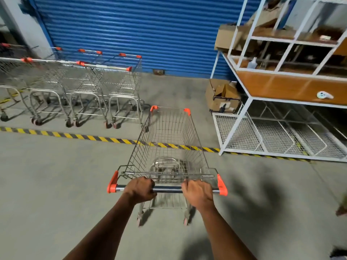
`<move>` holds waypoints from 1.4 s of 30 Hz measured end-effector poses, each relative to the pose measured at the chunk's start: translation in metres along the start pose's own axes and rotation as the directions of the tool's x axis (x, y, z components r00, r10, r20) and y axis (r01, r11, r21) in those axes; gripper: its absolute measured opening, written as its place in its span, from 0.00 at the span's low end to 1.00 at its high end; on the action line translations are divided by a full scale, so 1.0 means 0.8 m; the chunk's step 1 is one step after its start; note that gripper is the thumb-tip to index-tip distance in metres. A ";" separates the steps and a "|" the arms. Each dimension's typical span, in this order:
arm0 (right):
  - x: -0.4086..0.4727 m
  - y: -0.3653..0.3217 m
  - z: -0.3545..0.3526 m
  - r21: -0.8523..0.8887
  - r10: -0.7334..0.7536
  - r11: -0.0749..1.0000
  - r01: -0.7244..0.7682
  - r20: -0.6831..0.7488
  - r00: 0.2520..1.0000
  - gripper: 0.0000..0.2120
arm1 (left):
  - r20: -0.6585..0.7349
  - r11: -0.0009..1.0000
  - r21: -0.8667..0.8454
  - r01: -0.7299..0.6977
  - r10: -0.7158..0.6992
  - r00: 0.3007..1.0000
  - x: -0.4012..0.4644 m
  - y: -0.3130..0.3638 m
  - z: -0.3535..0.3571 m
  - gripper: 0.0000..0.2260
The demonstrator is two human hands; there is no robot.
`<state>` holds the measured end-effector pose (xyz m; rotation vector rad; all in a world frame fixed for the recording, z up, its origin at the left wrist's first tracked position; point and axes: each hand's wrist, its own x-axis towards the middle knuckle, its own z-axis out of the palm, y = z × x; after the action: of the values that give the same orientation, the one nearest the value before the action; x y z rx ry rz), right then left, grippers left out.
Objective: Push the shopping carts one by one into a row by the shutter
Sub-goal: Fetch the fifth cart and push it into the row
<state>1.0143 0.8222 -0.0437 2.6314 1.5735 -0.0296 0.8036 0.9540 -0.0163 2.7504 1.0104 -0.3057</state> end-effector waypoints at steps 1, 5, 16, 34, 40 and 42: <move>0.020 0.005 -0.001 -0.011 -0.015 1.000 0.015 0.001 1.000 0.31 | -0.006 1.000 -0.004 0.008 -0.008 1.000 0.018 -0.001 -0.005 0.18; 0.098 0.026 -0.002 -0.005 -0.018 1.000 0.018 -0.045 0.999 0.29 | -0.036 1.000 0.004 0.027 -0.027 0.999 0.087 -0.006 -0.024 0.18; 0.318 0.056 -0.014 0.075 0.065 0.995 -0.060 -0.065 0.996 0.25 | -0.033 1.000 0.013 0.019 -0.018 0.999 0.304 -0.054 -0.085 0.18; 0.671 0.065 -0.018 0.101 0.060 0.994 -0.048 -0.122 0.991 0.23 | 0.000 0.993 0.089 0.080 -0.080 0.997 0.614 -0.167 -0.161 0.20; 0.796 0.038 -0.018 0.103 0.008 0.995 -0.001 -0.063 0.998 0.20 | -0.065 0.986 0.088 0.142 -0.137 0.989 0.726 -0.243 -0.179 0.12; 0.838 0.033 -0.015 0.092 0.002 0.996 0.003 -0.062 0.998 0.19 | -0.137 0.983 0.108 0.147 -0.132 0.982 0.765 -0.258 -0.196 0.07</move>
<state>1.3552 1.4001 -0.0675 2.7270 1.6303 -0.0217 1.1443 1.5238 -0.0473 2.8411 1.2608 -0.2164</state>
